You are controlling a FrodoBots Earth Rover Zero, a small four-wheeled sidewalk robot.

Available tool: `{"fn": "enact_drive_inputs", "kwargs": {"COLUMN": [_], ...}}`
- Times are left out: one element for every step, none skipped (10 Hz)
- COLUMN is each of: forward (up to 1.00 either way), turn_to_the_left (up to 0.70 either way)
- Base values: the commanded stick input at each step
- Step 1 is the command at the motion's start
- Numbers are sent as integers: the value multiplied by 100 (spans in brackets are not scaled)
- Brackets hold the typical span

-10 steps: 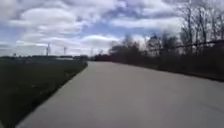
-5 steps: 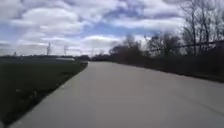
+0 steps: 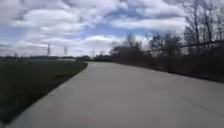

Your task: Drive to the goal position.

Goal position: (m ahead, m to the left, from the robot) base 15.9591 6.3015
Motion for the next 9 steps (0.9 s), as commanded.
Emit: {"fn": "enact_drive_inputs", "kwargs": {"forward": [91, 91, 91, 91, 91, 91, 91, 91, 91], "turn_to_the_left": [0, 0, 0, 0, 0, 0, 0, 0, 0]}}
